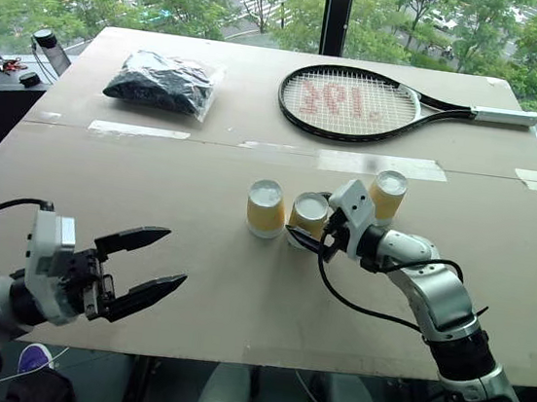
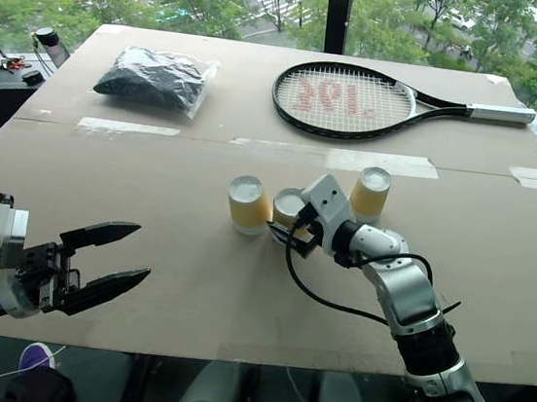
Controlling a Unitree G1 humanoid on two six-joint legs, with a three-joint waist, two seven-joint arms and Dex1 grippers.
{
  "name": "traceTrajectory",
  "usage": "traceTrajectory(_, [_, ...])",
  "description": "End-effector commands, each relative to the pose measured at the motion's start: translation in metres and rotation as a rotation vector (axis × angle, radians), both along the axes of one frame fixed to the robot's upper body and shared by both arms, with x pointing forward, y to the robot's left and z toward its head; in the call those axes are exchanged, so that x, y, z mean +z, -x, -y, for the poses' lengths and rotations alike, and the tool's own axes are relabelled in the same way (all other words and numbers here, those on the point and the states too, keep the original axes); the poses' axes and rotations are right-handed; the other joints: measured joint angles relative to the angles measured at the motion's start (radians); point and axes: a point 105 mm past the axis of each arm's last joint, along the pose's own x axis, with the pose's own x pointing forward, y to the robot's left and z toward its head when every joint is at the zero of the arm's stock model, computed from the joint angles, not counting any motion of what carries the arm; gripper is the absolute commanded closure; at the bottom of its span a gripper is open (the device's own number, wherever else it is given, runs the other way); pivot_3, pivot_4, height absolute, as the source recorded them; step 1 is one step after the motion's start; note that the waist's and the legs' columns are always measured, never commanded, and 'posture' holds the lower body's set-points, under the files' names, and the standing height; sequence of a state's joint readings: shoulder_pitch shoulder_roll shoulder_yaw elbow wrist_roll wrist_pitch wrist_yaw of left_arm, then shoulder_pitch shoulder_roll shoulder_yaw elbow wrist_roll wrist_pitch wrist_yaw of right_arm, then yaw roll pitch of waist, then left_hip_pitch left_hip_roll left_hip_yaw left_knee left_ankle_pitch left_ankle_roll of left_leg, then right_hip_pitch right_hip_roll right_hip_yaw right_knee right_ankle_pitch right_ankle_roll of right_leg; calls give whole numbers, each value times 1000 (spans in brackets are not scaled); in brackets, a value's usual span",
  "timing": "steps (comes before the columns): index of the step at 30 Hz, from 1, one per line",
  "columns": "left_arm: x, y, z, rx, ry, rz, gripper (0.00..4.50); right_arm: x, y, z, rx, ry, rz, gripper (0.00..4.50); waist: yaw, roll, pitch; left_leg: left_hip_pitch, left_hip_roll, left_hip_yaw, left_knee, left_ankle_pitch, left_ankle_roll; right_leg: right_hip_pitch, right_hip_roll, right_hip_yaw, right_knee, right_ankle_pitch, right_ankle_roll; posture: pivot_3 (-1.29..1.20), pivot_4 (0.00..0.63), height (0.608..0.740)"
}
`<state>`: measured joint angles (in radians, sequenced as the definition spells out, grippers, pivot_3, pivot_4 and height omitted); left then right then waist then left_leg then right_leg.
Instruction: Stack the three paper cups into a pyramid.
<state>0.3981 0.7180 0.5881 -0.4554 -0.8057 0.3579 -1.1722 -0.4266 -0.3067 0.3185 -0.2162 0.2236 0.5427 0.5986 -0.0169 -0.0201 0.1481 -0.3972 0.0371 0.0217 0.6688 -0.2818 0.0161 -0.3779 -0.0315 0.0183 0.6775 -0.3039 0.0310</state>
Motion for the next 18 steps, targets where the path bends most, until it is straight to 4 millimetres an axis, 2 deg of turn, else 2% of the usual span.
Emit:
traceTrajectory(1, [8, -1, 1, -9, -1, 40, 0, 37, 5, -1, 44, -50, 120, 45, 0, 0, 0, 0, 0, 0, 0, 0, 0, 0, 0, 0, 0, 0, 0, 0, 150, 740])
traceTrajectory(3, [8, -2, 1, -13, 1, 42, 0, 53, 9, 3, 51, -74, 146, 45, 0, 0, 0, 0, 0, 0, 0, 0, 0, 0, 0, 0, 0, 0, 0, 0, 150, 740])
traceTrajectory(7, [11, -7, 3, -23, 14, 48, 0, 100, 10, 26, 3, -131, 218, 45, 2, 0, 0, 0, 0, 0, 0, 0, 0, 0, -1, 0, 0, 0, 0, 0, 150, 740])
traceTrajectory(10, [10, -9, 5, -26, 19, 50, 0, 117, 4, 46, -77, -147, 243, 45, 1, 0, 0, 0, 0, 0, 0, 0, 0, 0, -1, -1, 0, 0, 0, 0, 150, 740])
traceTrajectory(11, [10, -10, 5, -28, 21, 50, 0, 118, 0, 53, -111, -128, 253, 45, 1, 0, 0, 0, 0, -1, 0, 0, 0, 0, -1, -1, 0, 0, 0, 0, 150, 740])
traceTrajectory(14, [8, -12, 9, -41, 30, 48, 0, 90, -27, 80, -295, -56, 197, 45, 1, 0, 0, 0, 0, -1, 0, 0, 0, 0, -1, -1, 0, 0, 0, 0, 150, 740])
traceTrajectory(18, [9, -13, 9, -44, 30, 49, 0, 69, -43, 89, -390, -60, 133, 45, -2, 1, 1, 0, 0, 1, -1, 0, 0, 0, -1, 0, 0, 0, 0, 0, 150, 740])
